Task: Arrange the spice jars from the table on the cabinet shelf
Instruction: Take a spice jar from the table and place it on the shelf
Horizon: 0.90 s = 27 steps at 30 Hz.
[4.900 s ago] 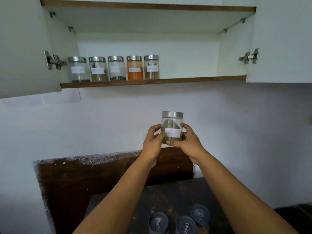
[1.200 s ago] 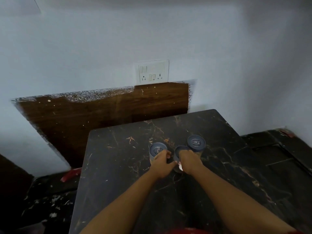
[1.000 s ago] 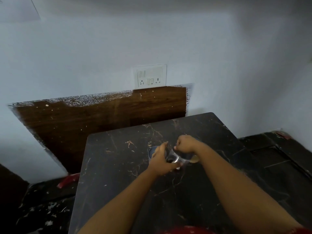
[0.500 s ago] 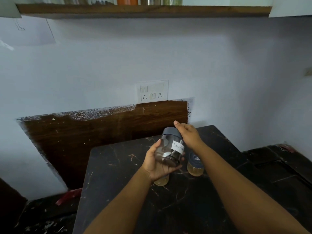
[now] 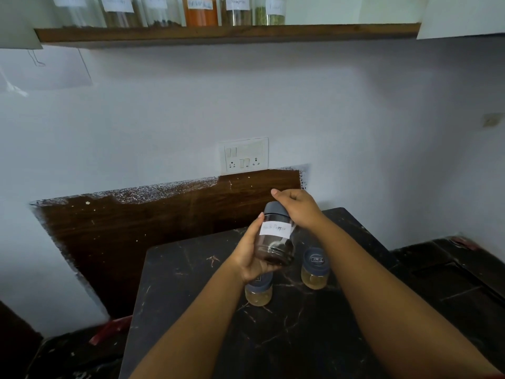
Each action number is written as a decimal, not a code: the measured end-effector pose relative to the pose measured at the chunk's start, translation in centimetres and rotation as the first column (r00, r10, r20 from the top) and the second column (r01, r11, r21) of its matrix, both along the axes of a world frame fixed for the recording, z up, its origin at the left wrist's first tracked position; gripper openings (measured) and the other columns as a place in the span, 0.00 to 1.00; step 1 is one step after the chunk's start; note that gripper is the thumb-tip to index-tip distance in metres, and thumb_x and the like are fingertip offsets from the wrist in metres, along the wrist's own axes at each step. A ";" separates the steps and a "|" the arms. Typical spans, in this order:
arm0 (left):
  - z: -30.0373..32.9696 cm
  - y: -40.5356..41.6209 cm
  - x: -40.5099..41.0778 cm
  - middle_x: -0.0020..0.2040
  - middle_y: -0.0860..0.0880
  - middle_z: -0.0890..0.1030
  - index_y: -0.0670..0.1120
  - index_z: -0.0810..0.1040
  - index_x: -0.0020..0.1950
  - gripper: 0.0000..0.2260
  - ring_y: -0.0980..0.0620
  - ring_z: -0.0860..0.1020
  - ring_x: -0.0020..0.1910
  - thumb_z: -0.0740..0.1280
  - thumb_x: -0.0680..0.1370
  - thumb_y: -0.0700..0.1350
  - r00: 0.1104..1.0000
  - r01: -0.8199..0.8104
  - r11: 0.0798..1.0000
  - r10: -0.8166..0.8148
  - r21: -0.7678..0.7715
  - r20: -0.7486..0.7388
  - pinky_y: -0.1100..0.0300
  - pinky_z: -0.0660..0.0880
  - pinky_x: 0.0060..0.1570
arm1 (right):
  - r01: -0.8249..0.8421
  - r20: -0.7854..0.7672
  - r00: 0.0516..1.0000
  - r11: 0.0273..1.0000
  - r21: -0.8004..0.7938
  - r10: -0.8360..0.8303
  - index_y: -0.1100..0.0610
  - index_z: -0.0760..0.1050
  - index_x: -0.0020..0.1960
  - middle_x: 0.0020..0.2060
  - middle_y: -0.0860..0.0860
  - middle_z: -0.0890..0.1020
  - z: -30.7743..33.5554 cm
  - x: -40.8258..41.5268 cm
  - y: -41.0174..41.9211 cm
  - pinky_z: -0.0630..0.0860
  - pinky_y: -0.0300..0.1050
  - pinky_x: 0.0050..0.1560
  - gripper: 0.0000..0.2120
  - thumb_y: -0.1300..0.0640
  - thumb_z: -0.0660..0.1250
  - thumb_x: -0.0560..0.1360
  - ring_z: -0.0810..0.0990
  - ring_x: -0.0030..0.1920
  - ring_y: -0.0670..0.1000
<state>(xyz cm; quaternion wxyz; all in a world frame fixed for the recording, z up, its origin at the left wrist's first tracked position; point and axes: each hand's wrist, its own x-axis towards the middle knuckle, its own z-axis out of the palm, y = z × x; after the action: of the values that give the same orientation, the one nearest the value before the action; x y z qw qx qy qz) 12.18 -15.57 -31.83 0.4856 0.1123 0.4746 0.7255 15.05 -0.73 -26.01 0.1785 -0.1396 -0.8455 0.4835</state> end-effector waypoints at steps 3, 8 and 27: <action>0.0 0.1 0.0 0.60 0.40 0.80 0.44 0.75 0.68 0.32 0.44 0.80 0.55 0.60 0.74 0.67 1.000 0.012 1.000 -0.012 0.026 0.025 0.49 0.76 0.54 | 0.014 -0.049 0.999 0.998 -0.062 -0.017 0.53 0.65 0.27 0.25 0.49 0.69 0.2 0.1 0.3 0.69 0.46 0.39 0.24 0.44 0.62 0.79 0.71 0.31 0.51; 1.3 0.4 -0.9 0.59 0.40 0.80 0.44 0.75 0.68 0.32 0.43 0.80 0.55 0.61 0.74 0.67 0.999 -0.006 1.000 0.007 0.021 -0.039 0.49 0.76 0.56 | 0.055 -0.010 0.998 0.997 -0.045 -0.055 0.53 0.71 0.37 0.38 0.50 0.77 1.1 0.6 0.2 0.74 0.48 0.49 0.22 0.37 0.56 0.78 0.78 0.42 0.50; 14.7 10.6 -4.7 0.54 0.50 0.78 0.50 0.66 0.60 0.19 0.59 0.79 0.45 0.63 0.77 0.61 0.411 -0.581 0.793 0.481 0.185 -0.774 0.68 0.74 0.38 | -0.109 -0.194 0.977 0.988 -0.109 0.087 0.46 0.58 0.75 0.60 0.47 0.76 10.8 -1.6 8.0 0.77 0.41 0.53 0.44 0.57 0.79 0.66 0.75 0.62 0.51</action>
<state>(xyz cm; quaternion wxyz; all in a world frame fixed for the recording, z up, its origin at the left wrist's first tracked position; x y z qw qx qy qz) 7.51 -4.95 -17.11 -0.0259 0.2362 0.6881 0.6856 13.47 7.23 -15.18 0.2252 -0.0615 -0.8002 0.5524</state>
